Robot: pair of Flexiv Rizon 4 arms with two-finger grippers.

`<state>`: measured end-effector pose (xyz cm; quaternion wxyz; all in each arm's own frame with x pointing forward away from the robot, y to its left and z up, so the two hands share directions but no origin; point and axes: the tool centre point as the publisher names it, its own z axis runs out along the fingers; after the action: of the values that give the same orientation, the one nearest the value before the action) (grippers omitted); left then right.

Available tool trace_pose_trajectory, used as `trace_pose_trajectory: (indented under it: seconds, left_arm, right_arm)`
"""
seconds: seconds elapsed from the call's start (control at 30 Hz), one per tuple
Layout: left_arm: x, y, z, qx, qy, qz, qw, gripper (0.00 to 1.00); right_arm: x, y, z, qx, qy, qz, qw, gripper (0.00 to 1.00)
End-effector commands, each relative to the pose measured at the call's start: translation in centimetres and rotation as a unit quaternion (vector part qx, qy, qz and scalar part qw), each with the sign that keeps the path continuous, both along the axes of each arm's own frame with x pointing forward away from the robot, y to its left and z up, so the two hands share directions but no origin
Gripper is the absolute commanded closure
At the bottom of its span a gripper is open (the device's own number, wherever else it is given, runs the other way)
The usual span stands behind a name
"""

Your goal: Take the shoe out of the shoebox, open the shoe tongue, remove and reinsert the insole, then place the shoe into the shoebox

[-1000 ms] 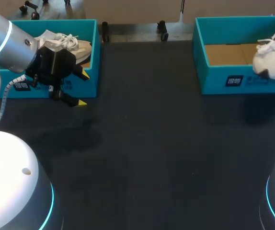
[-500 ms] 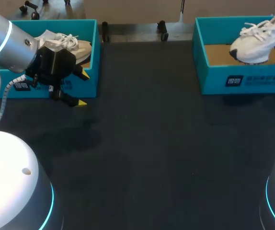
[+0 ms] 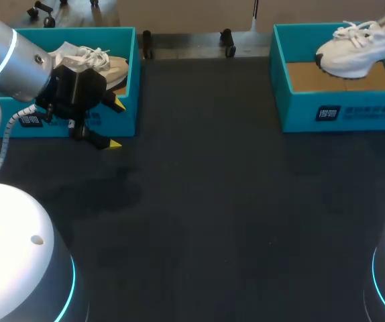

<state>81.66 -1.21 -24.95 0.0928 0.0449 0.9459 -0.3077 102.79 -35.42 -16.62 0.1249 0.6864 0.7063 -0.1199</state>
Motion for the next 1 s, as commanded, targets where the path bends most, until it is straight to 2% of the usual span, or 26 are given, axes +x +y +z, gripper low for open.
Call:
trace_pose_trajectory:
  seconds: [0.03,0.17,0.33,1.0]
  left_arm:
    - [-0.12,0.03,0.03,0.002,-0.001,0.0,1.0,0.0]
    - [-0.12,0.03,0.03,0.002,-0.001,0.0,1.0,0.0]
    - [-0.12,0.03,0.03,0.002,-0.001,0.0,1.0,0.0]
    - [-0.12,0.03,0.03,0.002,-0.001,0.0,1.0,0.0]
  right_arm:
    - [-0.07,0.18,0.18,-0.005,-0.005,-0.026,1.0,1.0]
    - [-0.28,0.15,0.1,0.007,-0.027,-0.061,0.998,1.0]
    - [0.11,0.48,0.02,0.008,-0.041,-0.054,0.998,1.0]
    - [0.11,0.48,0.02,0.008,-0.041,-0.054,0.998,1.0]
